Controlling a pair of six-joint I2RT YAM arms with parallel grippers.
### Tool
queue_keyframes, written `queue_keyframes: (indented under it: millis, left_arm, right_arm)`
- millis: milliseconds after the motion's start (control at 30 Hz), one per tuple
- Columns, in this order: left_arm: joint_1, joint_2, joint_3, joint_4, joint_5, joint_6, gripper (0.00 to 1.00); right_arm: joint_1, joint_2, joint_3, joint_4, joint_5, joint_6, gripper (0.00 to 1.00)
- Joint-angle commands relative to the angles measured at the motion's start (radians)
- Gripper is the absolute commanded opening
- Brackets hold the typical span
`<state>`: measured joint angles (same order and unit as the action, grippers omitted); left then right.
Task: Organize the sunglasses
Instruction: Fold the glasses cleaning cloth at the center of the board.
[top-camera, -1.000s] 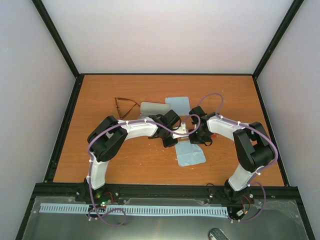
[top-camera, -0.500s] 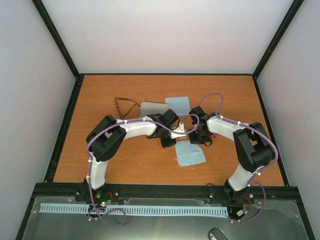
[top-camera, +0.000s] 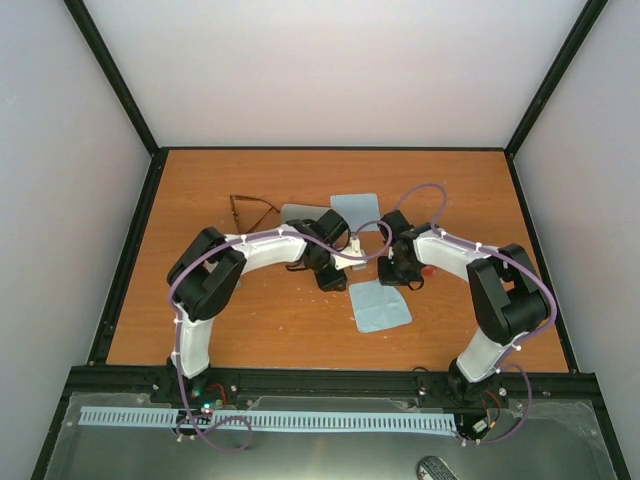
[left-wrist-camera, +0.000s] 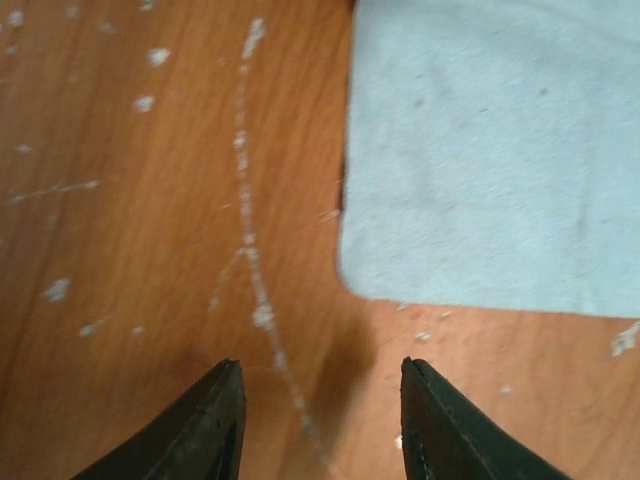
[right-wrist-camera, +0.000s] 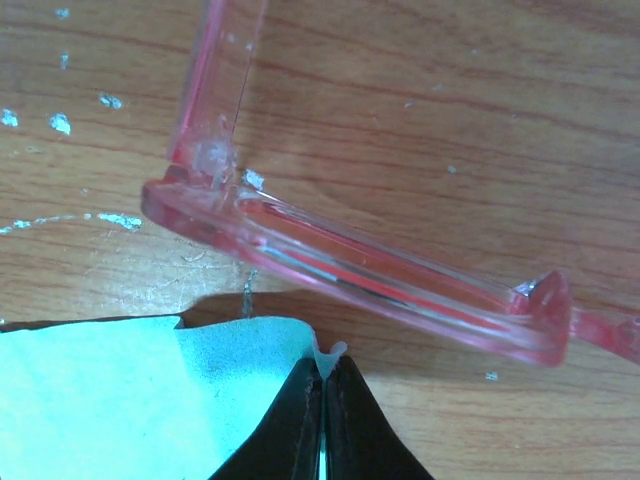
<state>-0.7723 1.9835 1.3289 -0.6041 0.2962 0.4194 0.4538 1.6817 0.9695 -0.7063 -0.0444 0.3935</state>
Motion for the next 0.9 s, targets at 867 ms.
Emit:
queue_keyframes:
  millis: [867]
  left_arm:
    - [-0.108,0.108,0.084,-0.012,0.015,-0.042,0.14]
  right_arm:
    - [-0.043,-0.032,-0.049,0.030,-0.010,0.037,0.03]
